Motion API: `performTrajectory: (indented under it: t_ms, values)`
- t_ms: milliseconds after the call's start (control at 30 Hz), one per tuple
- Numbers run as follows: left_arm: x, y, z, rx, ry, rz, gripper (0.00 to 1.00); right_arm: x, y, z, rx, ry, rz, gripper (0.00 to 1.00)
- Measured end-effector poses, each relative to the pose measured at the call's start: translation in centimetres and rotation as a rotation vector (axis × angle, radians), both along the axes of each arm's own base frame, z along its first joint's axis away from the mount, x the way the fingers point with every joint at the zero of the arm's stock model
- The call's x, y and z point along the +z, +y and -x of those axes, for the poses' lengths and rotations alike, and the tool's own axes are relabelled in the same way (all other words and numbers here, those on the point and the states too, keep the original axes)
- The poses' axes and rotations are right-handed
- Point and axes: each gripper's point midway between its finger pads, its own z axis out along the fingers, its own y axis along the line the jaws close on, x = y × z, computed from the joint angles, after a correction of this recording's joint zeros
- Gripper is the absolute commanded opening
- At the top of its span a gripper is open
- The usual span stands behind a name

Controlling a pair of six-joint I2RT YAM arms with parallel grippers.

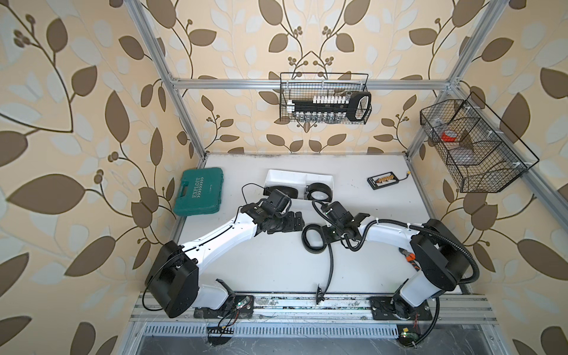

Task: Place the belts into the storage roll
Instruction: Roll the belt at the center of the board.

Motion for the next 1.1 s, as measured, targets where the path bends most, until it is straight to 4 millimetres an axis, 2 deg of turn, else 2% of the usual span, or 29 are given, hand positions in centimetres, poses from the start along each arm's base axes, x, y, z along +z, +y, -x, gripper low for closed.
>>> performTrajectory:
  t_ms: [200,433,567,700,900,1067,1100]
  values:
    - [-3.5,-0.4,0.2,-0.101,0.048,-0.073,0.91,0.6,0.3,-0.5,0.139,-0.037,0.055,0.0]
    - [-4.5,-2.3,-0.4,-0.165,0.014,-0.054,0.86,0.4,1.3,-0.5,0.281,-0.032,0.075,0.0]
    - [-5.2,-3.2,-0.8,-0.184,0.003,-0.04,0.78,0.3,1.7,-0.2,0.323,-0.018,0.063,0.0]
    - [-6.5,-3.8,-1.3,-0.195,0.013,-0.034,0.64,0.0,1.4,0.2,0.331,0.013,0.049,0.0]
    - [-7.5,-4.9,-1.5,-0.211,0.013,0.014,0.55,0.2,1.7,0.2,0.334,0.031,0.002,0.0]
    - [-8.1,-5.3,-0.9,-0.213,0.02,0.057,0.31,0.1,1.7,0.3,0.328,0.044,-0.037,0.0]
    - [-8.2,-5.4,-0.9,-0.221,0.017,0.057,0.24,0.0,1.6,0.3,0.322,0.047,-0.041,0.0]
